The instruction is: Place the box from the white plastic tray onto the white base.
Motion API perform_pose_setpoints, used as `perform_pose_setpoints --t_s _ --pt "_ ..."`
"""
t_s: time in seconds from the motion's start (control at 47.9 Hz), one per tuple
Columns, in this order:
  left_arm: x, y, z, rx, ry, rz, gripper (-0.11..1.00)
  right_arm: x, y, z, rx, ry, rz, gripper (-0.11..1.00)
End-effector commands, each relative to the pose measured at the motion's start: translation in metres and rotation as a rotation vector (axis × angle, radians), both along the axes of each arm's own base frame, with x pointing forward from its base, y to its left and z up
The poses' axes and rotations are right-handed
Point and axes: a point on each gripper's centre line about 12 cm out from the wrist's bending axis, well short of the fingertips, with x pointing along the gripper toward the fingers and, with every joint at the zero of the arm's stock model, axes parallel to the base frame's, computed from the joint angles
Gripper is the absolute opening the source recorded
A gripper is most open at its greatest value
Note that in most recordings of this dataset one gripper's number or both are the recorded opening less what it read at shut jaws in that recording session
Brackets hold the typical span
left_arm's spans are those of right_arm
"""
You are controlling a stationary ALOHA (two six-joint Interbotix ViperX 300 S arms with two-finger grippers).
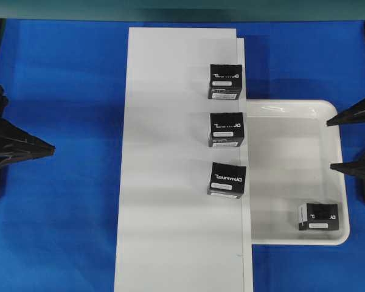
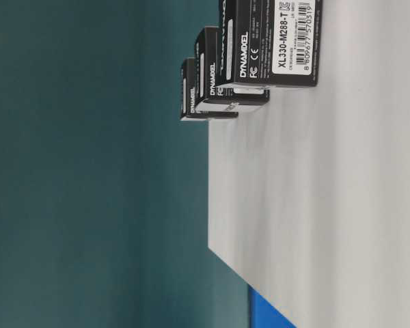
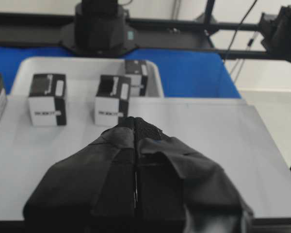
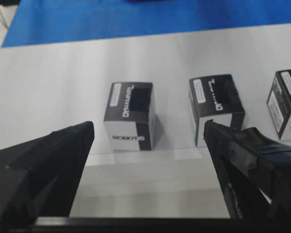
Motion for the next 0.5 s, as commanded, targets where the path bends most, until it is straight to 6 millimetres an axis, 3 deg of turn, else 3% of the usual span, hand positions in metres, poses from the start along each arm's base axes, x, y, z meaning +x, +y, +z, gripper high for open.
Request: perform_pose_setpoints --t_s 0.0,0.481 --pt "0.001 -0.001 0.006 0.000 -0.022 -0.003 -0.07 0.000 0.000 0.001 -0.001 0.002 0.000 0.98" --pt "0.000 -0.002 0.008 -0.006 -0.049 -0.010 -0.07 -0.007 0.000 -0.012 -0.001 0.046 -0.001 0.98"
